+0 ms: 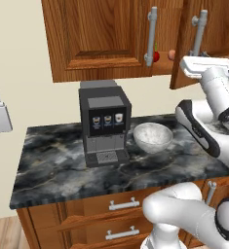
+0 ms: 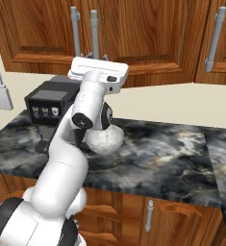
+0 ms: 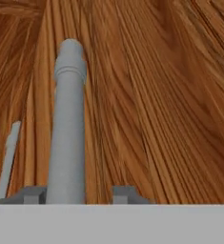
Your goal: Open the cabinet. Pick the apple and peach from the cabinet and place them into the bowl. Then close the cabinet.
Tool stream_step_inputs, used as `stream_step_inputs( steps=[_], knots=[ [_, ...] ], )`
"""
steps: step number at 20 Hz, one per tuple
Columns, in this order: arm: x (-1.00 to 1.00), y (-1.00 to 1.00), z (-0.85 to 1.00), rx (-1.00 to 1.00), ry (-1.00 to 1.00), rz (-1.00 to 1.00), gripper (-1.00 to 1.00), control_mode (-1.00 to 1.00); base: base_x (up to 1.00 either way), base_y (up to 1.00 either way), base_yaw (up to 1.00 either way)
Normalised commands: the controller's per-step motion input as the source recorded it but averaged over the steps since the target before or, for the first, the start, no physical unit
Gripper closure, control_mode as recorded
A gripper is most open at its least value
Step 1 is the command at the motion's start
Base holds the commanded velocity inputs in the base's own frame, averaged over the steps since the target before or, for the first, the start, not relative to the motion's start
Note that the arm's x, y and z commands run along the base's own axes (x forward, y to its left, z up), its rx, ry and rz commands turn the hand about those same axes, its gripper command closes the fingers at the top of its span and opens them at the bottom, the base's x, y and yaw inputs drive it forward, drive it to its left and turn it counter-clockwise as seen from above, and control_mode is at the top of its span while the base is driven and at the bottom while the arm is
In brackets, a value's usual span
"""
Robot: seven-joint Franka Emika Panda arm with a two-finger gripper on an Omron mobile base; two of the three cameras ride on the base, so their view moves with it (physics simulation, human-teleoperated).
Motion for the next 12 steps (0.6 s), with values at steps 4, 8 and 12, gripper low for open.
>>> stream_step_inputs(
  steps=[4, 8, 12],
  knots=[
    [-1.00, -1.00, 0.16, 0.15, 0.07, -0.06, 1.00, -1.00, 0.00, 0.00, 0.00],
    [-0.99, -1.00, 0.12, 0.16, 0.08, -0.05, 1.00, -1.00, 0.00, 0.00, 0.00],
    [-0.22, -0.32, 0.00, 0.02, 0.07, -0.01, -1.00, -1.00, 0.00, 0.00, 0.00]
  ],
)
